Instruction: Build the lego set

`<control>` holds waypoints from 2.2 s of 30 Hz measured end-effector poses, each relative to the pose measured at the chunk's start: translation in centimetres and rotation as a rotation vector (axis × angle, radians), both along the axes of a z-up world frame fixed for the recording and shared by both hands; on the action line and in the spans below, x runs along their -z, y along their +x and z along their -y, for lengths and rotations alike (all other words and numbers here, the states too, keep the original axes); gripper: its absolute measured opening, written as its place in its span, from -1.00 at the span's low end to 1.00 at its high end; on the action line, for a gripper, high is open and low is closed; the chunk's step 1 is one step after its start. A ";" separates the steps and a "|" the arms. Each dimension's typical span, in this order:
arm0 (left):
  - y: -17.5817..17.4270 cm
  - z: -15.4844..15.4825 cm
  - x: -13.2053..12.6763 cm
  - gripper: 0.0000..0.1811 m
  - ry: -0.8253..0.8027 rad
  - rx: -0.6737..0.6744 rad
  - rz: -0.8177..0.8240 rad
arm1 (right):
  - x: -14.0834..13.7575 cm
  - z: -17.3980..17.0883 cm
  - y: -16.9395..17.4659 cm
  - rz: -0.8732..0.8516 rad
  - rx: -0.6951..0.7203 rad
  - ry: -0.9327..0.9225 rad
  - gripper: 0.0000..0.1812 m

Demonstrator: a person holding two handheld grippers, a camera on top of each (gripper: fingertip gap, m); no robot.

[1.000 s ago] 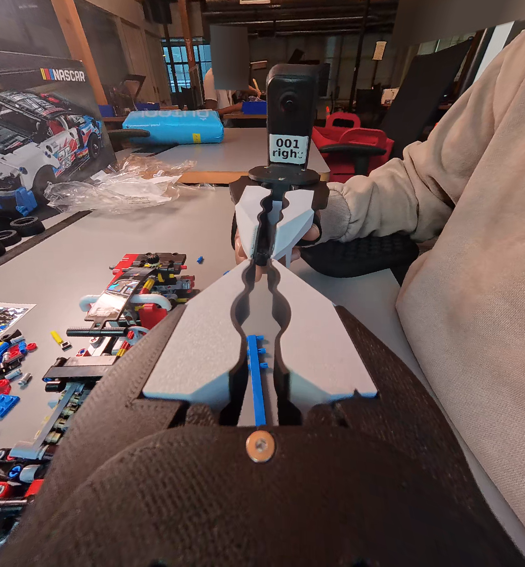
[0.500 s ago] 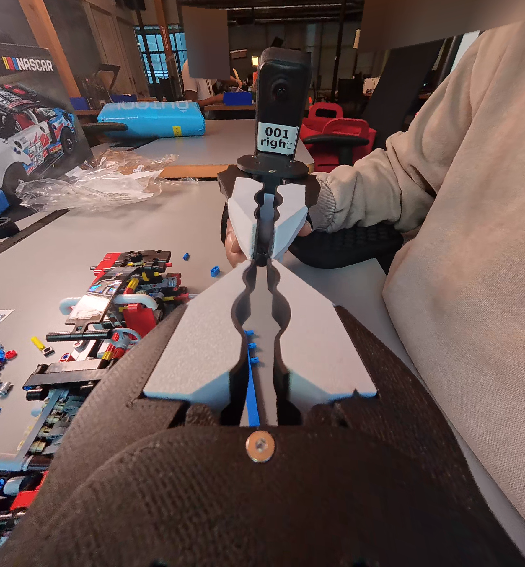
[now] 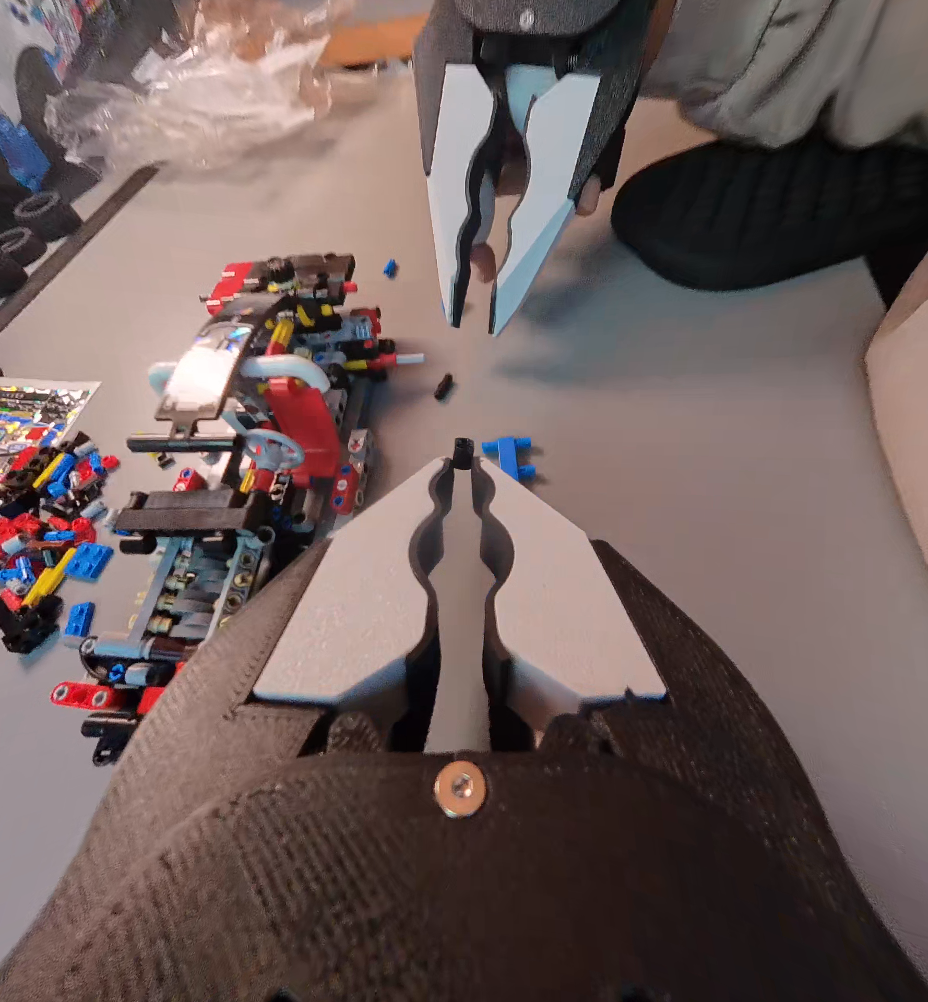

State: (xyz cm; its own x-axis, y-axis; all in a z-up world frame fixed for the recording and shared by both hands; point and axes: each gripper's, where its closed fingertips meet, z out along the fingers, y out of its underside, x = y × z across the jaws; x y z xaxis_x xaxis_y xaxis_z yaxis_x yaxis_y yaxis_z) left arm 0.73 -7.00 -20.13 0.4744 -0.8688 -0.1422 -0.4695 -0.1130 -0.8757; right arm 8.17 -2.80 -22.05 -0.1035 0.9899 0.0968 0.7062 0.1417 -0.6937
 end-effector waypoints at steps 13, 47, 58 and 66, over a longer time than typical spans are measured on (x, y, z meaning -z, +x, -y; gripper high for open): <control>-1.7 0.5 3.9 -0.96 -0.146 -0.028 -0.192 | 2.1 -0.6 -2.1 0.130 0.056 -0.005 -0.95; 1.0 2.6 -2.2 -0.97 -0.212 0.113 0.247 | -3.9 6.6 -7.0 -0.223 -0.234 0.137 -0.98; 1.1 4.0 -8.7 -0.99 -0.404 0.286 0.786 | -10.6 8.4 -7.2 -0.661 -0.296 0.075 -0.84; 1.1 4.2 -9.0 -0.99 -0.440 0.309 0.816 | -10.7 8.3 -7.3 -0.671 -0.294 0.141 -0.95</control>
